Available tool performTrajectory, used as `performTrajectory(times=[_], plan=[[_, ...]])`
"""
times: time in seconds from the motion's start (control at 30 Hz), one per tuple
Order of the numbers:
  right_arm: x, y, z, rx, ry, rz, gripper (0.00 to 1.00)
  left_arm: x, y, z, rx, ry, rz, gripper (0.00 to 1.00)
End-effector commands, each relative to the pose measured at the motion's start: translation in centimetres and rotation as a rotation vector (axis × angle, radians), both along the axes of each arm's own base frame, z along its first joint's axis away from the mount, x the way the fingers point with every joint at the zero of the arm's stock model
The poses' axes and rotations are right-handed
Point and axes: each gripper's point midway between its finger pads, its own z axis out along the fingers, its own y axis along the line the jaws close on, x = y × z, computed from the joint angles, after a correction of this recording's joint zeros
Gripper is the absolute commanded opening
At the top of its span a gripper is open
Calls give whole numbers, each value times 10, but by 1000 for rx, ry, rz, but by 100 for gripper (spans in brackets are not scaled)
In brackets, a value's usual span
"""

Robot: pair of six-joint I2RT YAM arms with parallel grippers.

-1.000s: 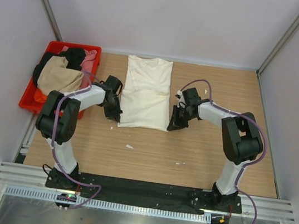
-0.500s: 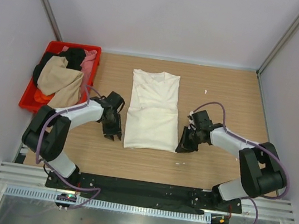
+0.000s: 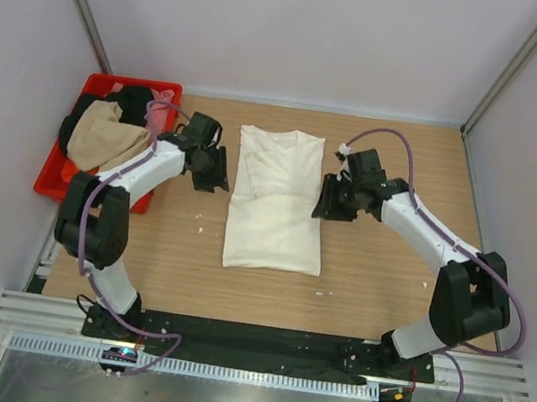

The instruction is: Fold and stack the t-shirts

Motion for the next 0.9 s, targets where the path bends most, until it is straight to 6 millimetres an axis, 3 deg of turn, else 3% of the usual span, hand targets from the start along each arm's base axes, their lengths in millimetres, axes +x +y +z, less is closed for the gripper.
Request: performTrajectory(times=[0.0,0.1,0.27,0.6,0.83,0.87], plan=[[33,1,4,-96,-114,181,43,26,-18,-19,-30,-13,-148,44],[44,7,9,-87,-147,323,45,32,-29,-25,-59,-12,-222,45],[66,5,-5,-139,-201,458,47,42,-23,-43,-10,-7,-237,47],[76,-2,-24,-110,-144,664,48,51,-33,-45,-42,-32,-279,46],[88,-5,-34,-106,-102,663,48,54,-37,-45,-57,-37,-295,37],[91,-4,-34,-102,-109,661,48,54,-36,-46,-50,-38,-295,31]])
